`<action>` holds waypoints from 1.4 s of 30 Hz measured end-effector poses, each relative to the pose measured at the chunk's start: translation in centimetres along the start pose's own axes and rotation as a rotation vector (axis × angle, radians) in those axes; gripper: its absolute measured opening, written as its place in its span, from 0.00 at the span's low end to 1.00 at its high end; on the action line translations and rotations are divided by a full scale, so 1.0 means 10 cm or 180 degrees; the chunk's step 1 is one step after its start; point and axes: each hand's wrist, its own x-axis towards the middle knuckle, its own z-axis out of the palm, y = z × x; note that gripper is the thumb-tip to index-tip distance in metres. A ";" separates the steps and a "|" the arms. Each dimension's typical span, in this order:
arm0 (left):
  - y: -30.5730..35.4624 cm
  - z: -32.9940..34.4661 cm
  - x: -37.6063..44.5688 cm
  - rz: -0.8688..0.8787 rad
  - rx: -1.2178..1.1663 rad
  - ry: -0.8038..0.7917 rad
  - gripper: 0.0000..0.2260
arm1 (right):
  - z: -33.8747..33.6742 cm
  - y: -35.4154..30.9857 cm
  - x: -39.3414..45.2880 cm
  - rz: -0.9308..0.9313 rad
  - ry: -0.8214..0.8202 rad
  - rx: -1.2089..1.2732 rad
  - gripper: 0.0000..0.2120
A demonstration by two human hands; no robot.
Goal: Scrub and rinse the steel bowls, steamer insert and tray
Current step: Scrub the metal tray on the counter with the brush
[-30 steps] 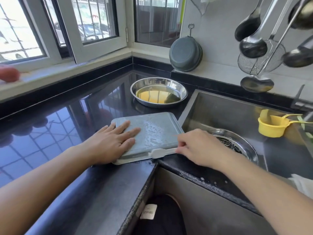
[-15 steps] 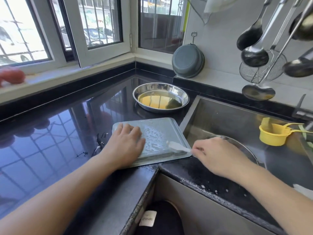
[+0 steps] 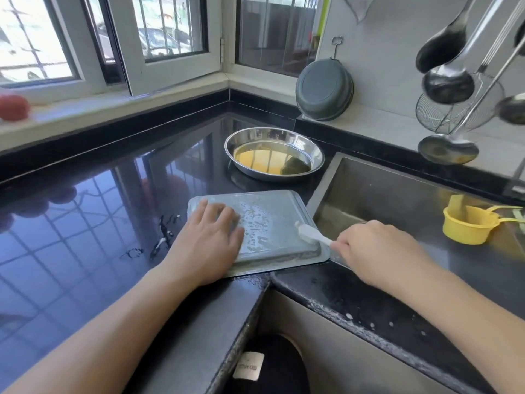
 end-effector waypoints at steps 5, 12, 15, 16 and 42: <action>0.01 -0.01 0.00 -0.0218 -0.0018 -0.0188 0.17 | 0.02 -0.01 -0.09 0.0189 0.0007 0.0133 0.21; 0.09 -0.09 -0.02 -0.0543 0.0079 -0.0279 0.15 | 0.02 -0.05 -0.23 0.0389 0.0027 0.0220 0.20; 0.10 -0.16 -0.01 -0.0640 0.0212 -0.0250 0.12 | 0.01 -0.14 -0.24 0.0328 0.0049 0.0263 0.19; 0.10 -0.20 0.00 -0.0664 0.0244 -0.0229 0.12 | 0.02 -0.23 -0.27 0.0190 0.0008 0.0280 0.18; -0.21 -0.51 0.05 -0.1407 -0.0171 -0.0339 0.15 | -0.10 -1.03 -0.07 -0.0437 0.0008 0.0734 0.12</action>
